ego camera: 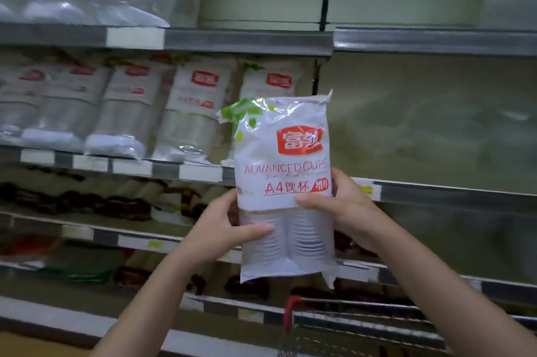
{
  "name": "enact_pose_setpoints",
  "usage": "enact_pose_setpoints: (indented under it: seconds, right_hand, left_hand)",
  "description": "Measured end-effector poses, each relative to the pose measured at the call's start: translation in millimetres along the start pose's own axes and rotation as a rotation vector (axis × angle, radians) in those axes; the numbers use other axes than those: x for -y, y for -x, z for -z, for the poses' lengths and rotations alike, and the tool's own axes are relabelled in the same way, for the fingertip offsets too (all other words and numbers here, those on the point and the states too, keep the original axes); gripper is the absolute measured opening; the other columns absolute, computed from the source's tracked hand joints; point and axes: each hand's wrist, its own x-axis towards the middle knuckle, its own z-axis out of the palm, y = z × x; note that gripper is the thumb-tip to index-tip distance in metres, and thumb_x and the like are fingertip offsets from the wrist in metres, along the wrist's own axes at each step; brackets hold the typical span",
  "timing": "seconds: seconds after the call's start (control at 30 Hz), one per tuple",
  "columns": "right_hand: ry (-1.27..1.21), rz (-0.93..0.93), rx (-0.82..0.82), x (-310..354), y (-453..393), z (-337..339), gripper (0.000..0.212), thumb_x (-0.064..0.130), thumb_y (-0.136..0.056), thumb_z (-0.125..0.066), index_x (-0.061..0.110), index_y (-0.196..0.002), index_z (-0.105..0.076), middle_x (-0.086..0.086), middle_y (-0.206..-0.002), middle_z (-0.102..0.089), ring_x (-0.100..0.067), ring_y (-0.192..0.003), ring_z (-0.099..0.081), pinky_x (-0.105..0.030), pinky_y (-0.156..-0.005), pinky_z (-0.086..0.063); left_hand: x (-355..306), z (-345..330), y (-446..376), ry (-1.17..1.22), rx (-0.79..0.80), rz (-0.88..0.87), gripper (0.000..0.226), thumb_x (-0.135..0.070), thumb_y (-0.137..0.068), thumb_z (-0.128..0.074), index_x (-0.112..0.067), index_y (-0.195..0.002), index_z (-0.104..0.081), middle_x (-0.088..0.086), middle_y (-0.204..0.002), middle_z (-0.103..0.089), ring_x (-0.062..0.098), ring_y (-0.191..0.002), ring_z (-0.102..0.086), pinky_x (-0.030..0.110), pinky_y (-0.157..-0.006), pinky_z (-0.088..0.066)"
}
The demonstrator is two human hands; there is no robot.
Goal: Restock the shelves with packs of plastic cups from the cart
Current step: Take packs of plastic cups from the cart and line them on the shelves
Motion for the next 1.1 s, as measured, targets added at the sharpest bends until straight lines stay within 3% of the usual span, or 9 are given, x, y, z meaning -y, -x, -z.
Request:
enact_pose_setpoints:
  seconds: [0.17, 0.3, 0.43, 0.53, 0.7, 0.8, 0.87, 1.0, 1.1]
  right_hand:
    - [-0.013, 0.101, -0.032, 39.4, -35.2, -62.9, 0.076, 0.025, -0.056, -0.085, 0.013, -0.123, -0.051, -0.003, -0.113, -0.071, -0.018, -0.103, -0.069, -0.043, -0.094, -0.053]
    - [0.027, 0.211, -0.082, 87.1, -62.2, -110.6, 0.067, 0.023, -0.064, -0.084, 0.016, -0.123, -0.053, 0.003, -0.111, -0.073, -0.014, -0.102, -0.069, -0.030, -0.086, -0.057]
    - [0.212, 0.213, 0.014, 140.7, -72.9, -135.9, 0.078, 0.042, -0.066, -0.080, 0.042, -0.131, -0.036, 0.022, -0.118, -0.064, -0.002, -0.105, -0.065, -0.032, -0.079, -0.059]
    - [0.344, 0.172, 0.053, 170.6, -73.6, -141.9, 0.084, 0.049, -0.058, -0.077, 0.062, -0.127, -0.029, 0.025, -0.124, -0.060, -0.005, -0.109, -0.064, -0.041, -0.080, -0.058]
    - [0.234, 0.189, 0.036, 207.1, -96.5, -141.0, 0.070, 0.058, -0.046, -0.084, 0.043, -0.111, -0.062, 0.006, -0.111, -0.072, -0.020, -0.095, -0.072, -0.039, -0.068, -0.060]
    - [0.224, 0.150, -0.117, 221.4, -131.5, -127.4, 0.064, 0.070, -0.035, -0.080, 0.038, -0.091, -0.073, 0.001, -0.098, -0.076, -0.022, -0.084, -0.072, -0.055, -0.090, -0.052]
    - [0.202, 0.142, -0.208, 234.1, -151.3, -122.7, 0.044, 0.064, -0.063, -0.071, 0.028, -0.088, -0.074, -0.001, -0.092, -0.077, -0.026, -0.085, -0.069, -0.056, -0.100, -0.043]
    - [0.269, 0.143, -0.304, 259.1, -183.6, -103.0, 0.040, 0.049, -0.093, -0.045, 0.016, -0.101, -0.066, -0.006, -0.096, -0.076, -0.033, -0.099, -0.066, -0.049, -0.097, -0.045]
    - [0.361, 0.089, -0.332, 268.9, -211.2, -86.3, 0.045, 0.045, -0.097, -0.041, 0.007, -0.114, -0.060, -0.015, -0.103, -0.071, -0.032, -0.088, -0.068, -0.040, -0.078, -0.054]
  left_hand:
    - [-7.7, 89.6, -26.3, -0.034, 0.034, -0.151, 0.061, -0.037, -0.052, -0.082, -0.028, -0.109, -0.063, -0.011, -0.109, -0.072, 0.007, -0.103, -0.067, 0.027, -0.087, -0.054]
    - [-36.4, 160.5, -52.7, -0.107, 0.065, -0.263, 0.065, -0.041, -0.053, -0.080, -0.026, -0.113, -0.061, -0.012, -0.110, -0.072, 0.003, -0.102, -0.067, 0.031, -0.092, -0.054]
    - [-73.4, 214.7, -75.5, -0.167, 0.062, -0.406, 0.060, -0.041, -0.055, -0.081, -0.027, -0.111, -0.063, -0.015, -0.108, -0.072, 0.000, -0.099, -0.067, 0.025, -0.089, -0.054]
    - [-98.0, 238.6, -85.6, -0.167, 0.035, -0.500, 0.050, -0.046, -0.057, -0.075, -0.028, -0.103, -0.066, -0.016, -0.101, -0.073, 0.000, -0.092, -0.069, 0.019, -0.082, -0.055]
    - [-141.7, 260.1, -116.1, -0.136, -0.022, -0.492, 0.039, -0.050, -0.069, -0.073, -0.013, -0.079, -0.068, -0.010, -0.060, -0.066, 0.003, -0.052, -0.061, 0.015, -0.044, -0.045]
    - [-165.2, 261.7, -138.9, -0.162, -0.042, -0.466, 0.049, -0.052, -0.080, -0.063, -0.011, -0.058, -0.048, -0.009, -0.040, -0.044, 0.003, -0.034, -0.042, 0.011, -0.035, -0.030]
    - [-182.2, 261.2, -153.9, -0.174, -0.008, -0.416, 0.047, -0.049, -0.085, -0.059, -0.011, -0.059, -0.049, -0.009, -0.034, -0.046, 0.000, -0.027, -0.043, 0.010, -0.032, -0.032]
    - [-216.4, 258.1, -186.8, -0.246, 0.051, -0.299, 0.074, -0.058, -0.073, -0.067, -0.003, -0.119, -0.053, 0.000, -0.085, -0.059, 0.006, -0.052, -0.068, 0.025, -0.052, -0.058]
    - [-231.6, 247.2, -211.9, -0.333, 0.030, -0.240, 0.078, -0.060, -0.071, -0.067, -0.004, -0.120, -0.047, 0.008, -0.108, -0.059, 0.025, -0.088, -0.071, 0.043, -0.071, -0.061]
